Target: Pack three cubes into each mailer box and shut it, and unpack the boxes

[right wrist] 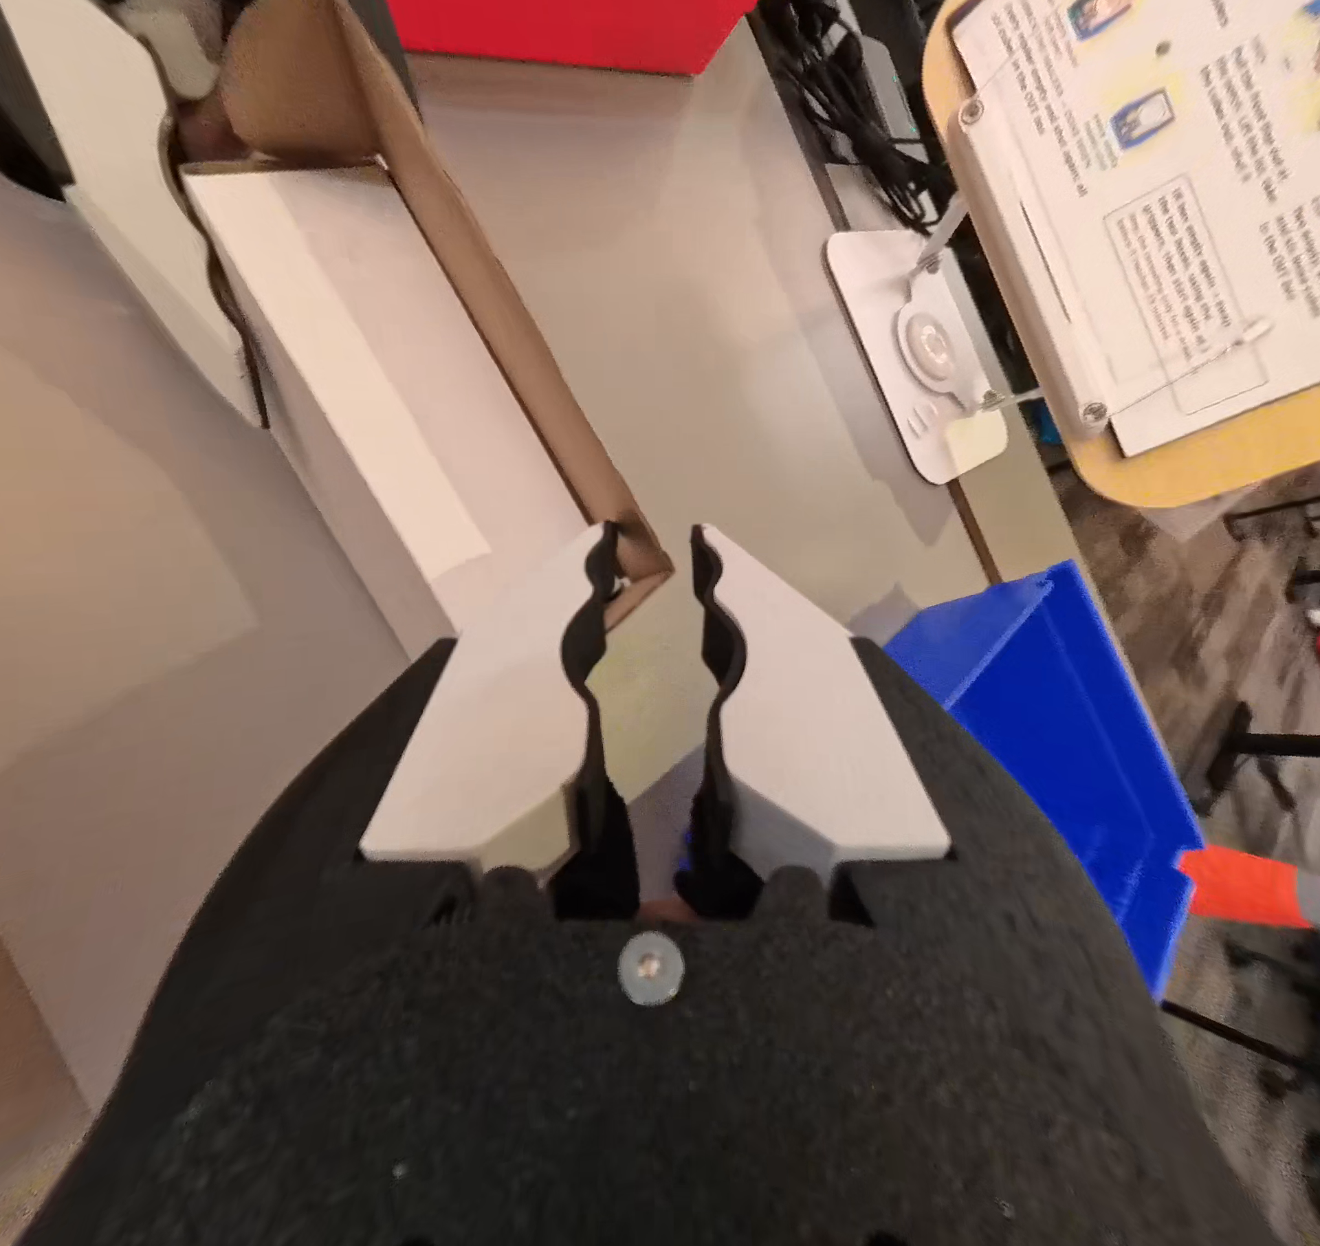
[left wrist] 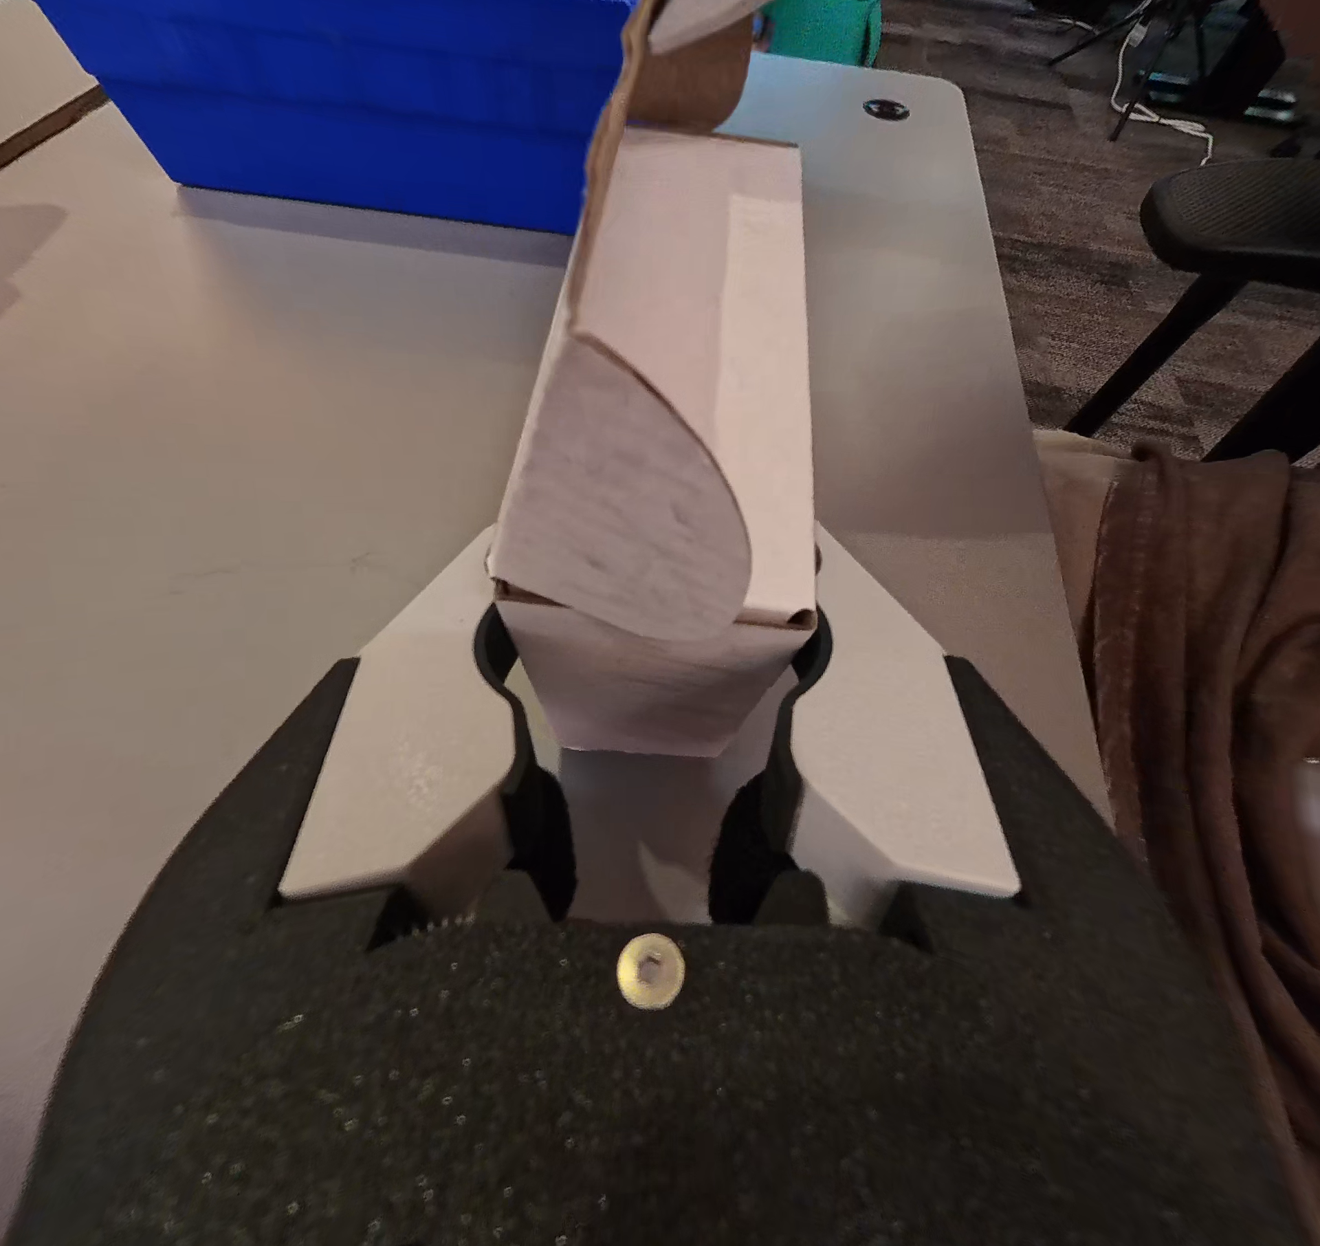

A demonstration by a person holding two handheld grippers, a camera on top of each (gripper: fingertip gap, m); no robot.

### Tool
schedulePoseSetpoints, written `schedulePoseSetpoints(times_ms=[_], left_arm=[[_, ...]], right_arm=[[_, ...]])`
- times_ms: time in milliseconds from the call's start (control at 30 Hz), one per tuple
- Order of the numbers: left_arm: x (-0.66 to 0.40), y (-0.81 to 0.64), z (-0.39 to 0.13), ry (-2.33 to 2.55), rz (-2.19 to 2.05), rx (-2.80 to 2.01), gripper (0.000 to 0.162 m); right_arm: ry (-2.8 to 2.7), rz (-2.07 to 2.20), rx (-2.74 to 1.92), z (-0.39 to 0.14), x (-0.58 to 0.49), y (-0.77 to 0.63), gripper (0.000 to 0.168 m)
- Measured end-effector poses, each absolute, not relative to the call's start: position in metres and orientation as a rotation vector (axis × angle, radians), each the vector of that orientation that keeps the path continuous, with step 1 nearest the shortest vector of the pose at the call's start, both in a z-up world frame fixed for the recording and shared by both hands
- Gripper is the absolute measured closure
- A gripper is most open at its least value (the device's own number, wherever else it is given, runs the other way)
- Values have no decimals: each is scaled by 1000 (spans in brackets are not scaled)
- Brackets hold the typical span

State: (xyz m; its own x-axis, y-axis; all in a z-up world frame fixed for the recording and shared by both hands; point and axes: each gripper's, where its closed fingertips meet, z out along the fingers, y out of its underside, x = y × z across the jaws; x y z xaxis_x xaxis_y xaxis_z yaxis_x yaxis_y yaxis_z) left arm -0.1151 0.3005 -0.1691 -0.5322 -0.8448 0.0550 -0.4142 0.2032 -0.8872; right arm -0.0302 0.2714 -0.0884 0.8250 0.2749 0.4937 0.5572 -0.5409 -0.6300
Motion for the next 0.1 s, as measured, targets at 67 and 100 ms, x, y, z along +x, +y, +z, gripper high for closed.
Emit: schedulePoseSetpoints(times_ms=[67, 100], left_arm=[[-114, 300, -169, 2044, -1259, -1144, 88], [-113, 304, -169, 2041, -1215, -1131, 88]], right_arm=[[-591, -368, -2141, -87, -30, 272, 153], [-596, -381, -2129, -85, -29, 274, 154]])
